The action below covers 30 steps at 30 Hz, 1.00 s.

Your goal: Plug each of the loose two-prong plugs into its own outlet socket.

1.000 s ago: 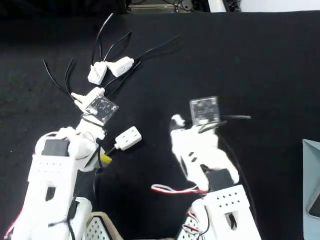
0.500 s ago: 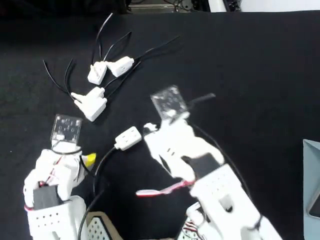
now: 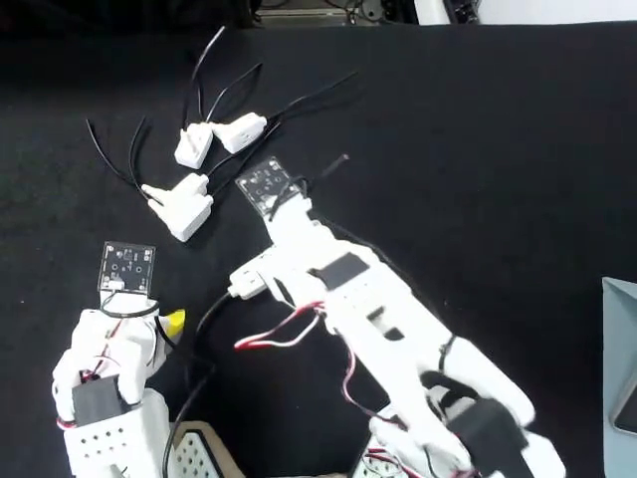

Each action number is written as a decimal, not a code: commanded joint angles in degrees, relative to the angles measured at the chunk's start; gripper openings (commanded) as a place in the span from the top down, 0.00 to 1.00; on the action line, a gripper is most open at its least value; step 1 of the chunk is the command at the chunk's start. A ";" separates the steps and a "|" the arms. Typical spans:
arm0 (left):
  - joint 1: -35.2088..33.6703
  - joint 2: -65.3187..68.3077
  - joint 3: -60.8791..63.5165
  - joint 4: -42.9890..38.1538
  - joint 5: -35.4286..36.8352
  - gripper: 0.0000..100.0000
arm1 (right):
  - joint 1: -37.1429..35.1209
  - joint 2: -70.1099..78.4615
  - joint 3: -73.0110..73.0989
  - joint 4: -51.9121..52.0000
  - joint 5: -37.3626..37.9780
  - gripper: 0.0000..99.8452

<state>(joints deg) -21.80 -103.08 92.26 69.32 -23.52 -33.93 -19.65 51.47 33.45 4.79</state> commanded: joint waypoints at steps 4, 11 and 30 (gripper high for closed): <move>-0.75 0.00 -0.48 -0.53 0.26 0.68 | -0.70 3.82 -5.67 -1.93 0.62 0.99; -0.84 0.00 -0.48 -0.44 0.26 0.68 | -0.88 5.49 -5.58 -0.35 0.62 0.99; -0.84 -0.09 0.31 -0.79 0.18 0.68 | -0.97 9.71 -8.92 5.71 0.26 0.99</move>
<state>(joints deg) -21.80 -103.08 92.97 69.32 -23.52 -33.93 -12.53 44.53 39.87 4.79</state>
